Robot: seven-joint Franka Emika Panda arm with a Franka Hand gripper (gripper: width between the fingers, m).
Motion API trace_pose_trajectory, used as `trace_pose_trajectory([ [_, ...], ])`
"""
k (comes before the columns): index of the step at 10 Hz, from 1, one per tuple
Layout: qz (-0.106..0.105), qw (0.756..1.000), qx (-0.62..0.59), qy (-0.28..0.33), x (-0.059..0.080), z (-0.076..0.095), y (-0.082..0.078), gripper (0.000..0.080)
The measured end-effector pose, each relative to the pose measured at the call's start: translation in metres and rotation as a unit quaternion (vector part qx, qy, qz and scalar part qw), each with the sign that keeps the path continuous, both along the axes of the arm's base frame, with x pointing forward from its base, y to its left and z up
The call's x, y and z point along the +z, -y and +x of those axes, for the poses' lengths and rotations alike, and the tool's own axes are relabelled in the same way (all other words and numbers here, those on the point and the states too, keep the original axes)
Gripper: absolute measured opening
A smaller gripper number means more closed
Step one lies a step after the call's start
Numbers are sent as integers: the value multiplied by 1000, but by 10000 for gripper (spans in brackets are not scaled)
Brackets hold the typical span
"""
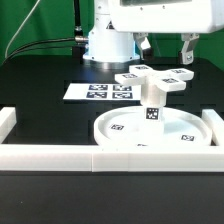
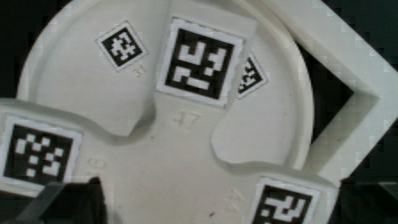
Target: Assemble round table
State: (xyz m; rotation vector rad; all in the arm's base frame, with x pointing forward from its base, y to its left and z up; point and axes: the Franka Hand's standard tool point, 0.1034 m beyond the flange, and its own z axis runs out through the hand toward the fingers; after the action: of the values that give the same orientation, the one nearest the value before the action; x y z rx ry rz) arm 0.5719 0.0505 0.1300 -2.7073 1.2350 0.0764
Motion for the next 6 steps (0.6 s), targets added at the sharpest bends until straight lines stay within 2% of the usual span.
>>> trace_pose_trajectory([
  [3,-21,979,201,15,1,-2,3,649],
  [5,-36,942,334,11,2,-1,1,649],
  [6,-36,930,366,13,2,1,2,649],
])
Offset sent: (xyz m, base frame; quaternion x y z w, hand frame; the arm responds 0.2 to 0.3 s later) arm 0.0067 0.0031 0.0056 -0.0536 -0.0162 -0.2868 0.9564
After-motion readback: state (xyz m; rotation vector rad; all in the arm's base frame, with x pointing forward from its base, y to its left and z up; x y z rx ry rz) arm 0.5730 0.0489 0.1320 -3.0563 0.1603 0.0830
